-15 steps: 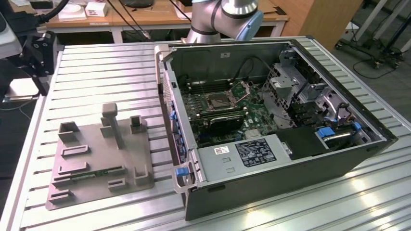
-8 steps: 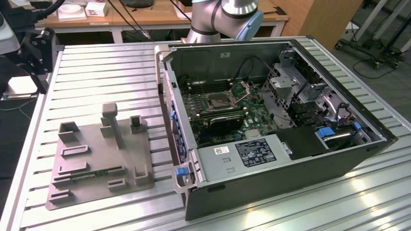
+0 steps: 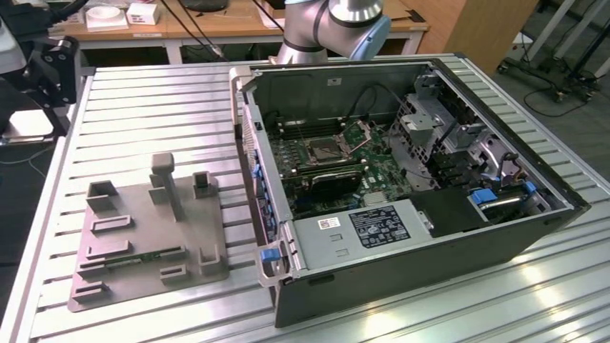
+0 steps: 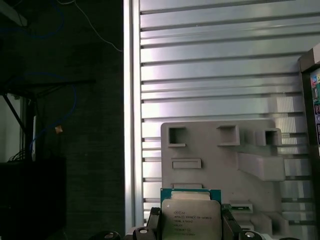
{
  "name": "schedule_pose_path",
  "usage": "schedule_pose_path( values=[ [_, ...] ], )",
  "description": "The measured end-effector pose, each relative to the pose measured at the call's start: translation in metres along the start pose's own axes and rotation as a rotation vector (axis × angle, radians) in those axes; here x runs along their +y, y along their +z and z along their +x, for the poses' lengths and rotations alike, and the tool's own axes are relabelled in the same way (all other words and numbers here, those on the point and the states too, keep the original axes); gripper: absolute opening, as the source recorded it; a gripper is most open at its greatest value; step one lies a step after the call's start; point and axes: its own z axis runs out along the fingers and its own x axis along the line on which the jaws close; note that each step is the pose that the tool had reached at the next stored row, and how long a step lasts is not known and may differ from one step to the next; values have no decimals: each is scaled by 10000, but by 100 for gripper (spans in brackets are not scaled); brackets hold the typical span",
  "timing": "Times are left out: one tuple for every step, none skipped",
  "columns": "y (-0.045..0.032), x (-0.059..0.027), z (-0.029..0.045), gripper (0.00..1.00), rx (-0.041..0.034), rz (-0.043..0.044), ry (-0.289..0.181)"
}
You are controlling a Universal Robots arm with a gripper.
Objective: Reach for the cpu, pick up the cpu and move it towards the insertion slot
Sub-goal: 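Pick up the cpu and move it towards the insertion slot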
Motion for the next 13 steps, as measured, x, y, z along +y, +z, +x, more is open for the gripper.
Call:
schedule_pose_path(
  values=[
    [-6,0,0,54,0,0,0],
    [-13,1,0,54,0,0,0],
    [-20,1,0,54,-1,1,0],
    [-26,2,0,54,-1,1,0],
    [-32,2,1,54,-1,1,0],
    [-39,3,1,54,-1,1,0],
    [-45,3,1,54,-1,0,0],
    [-51,3,1,54,-1,0,0],
    [-58,4,1,54,-1,1,0],
    [-65,4,2,54,0,1,0],
    [-70,5,2,54,-1,0,0],
    [-77,5,2,54,0,1,0],
    [-84,6,2,54,-1,1,0]
  ],
)
